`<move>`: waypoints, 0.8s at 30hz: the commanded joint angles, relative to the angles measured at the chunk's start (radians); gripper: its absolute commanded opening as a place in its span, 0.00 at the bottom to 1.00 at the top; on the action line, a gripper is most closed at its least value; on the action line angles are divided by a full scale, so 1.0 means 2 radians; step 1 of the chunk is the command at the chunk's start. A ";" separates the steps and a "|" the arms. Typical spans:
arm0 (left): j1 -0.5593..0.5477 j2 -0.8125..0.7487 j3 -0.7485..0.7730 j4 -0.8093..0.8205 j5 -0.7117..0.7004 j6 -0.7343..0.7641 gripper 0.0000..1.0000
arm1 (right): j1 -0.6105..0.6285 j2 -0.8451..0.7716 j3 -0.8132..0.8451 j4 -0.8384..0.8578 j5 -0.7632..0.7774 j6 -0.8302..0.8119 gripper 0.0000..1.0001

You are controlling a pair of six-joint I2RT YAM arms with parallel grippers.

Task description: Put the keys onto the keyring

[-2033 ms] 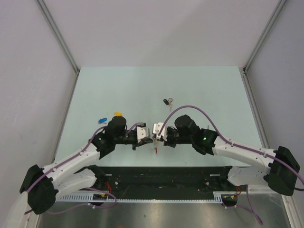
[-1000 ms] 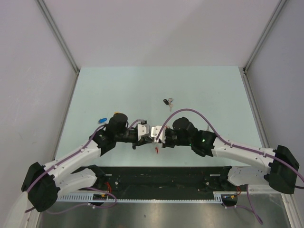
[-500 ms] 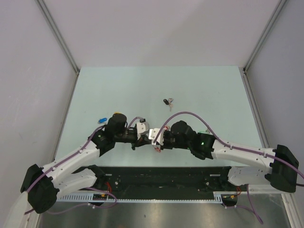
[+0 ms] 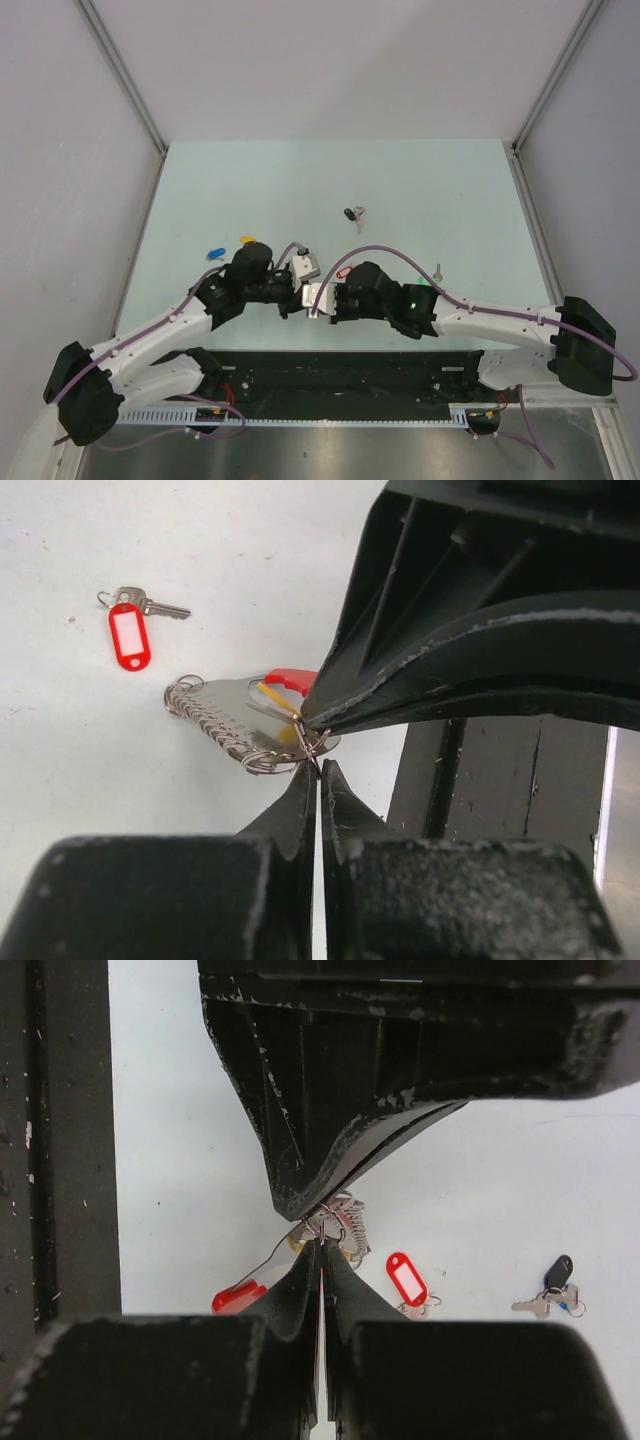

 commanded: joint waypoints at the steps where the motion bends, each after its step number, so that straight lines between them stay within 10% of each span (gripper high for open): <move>1: -0.007 -0.029 -0.007 0.084 -0.021 -0.043 0.01 | 0.011 0.004 0.013 0.014 -0.019 0.007 0.00; 24: -0.007 -0.125 -0.119 0.240 -0.146 -0.225 0.00 | -0.034 -0.068 -0.057 0.081 -0.070 0.064 0.00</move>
